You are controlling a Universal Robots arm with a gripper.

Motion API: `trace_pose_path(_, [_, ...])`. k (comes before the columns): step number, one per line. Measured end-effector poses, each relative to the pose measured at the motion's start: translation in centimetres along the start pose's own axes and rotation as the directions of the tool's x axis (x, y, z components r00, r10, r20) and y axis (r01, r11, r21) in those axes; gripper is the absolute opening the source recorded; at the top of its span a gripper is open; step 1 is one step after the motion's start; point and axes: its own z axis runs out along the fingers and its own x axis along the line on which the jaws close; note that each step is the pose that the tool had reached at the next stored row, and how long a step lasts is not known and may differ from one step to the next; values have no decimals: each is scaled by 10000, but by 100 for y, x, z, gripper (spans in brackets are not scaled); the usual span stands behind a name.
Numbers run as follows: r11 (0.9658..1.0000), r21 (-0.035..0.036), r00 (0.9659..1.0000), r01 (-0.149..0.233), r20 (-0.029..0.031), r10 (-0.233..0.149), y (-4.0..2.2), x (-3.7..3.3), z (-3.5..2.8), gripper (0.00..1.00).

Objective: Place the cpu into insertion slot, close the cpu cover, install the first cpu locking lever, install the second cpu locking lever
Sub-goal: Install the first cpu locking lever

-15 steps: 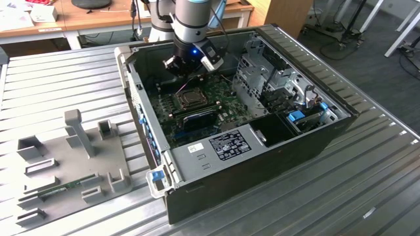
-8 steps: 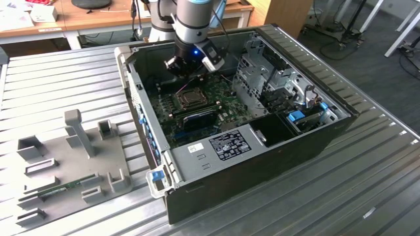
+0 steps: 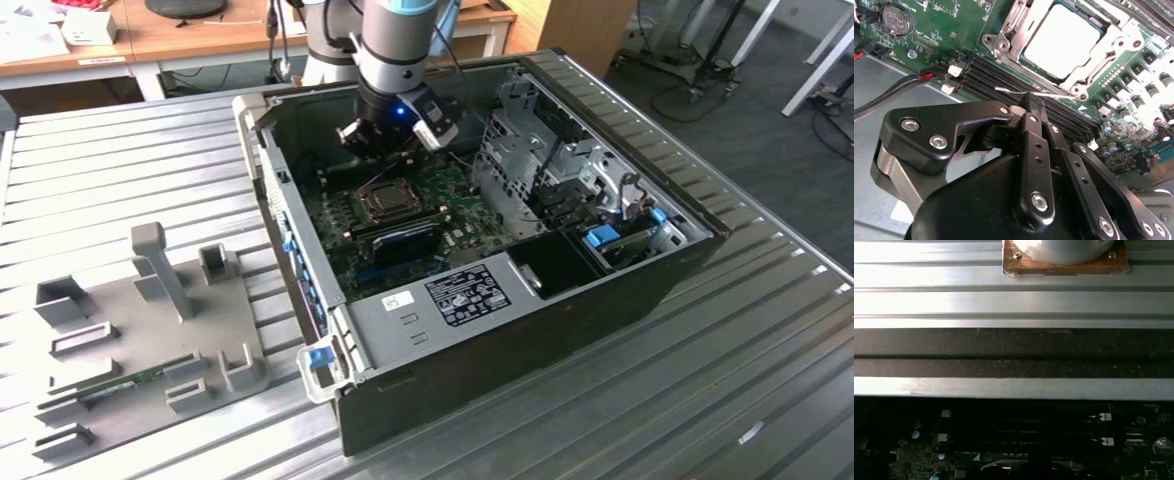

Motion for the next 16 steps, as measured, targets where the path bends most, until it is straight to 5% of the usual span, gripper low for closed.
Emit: trace_pose_path(16, [10000,0,10000,1,0,-1,1,-43,51,10])
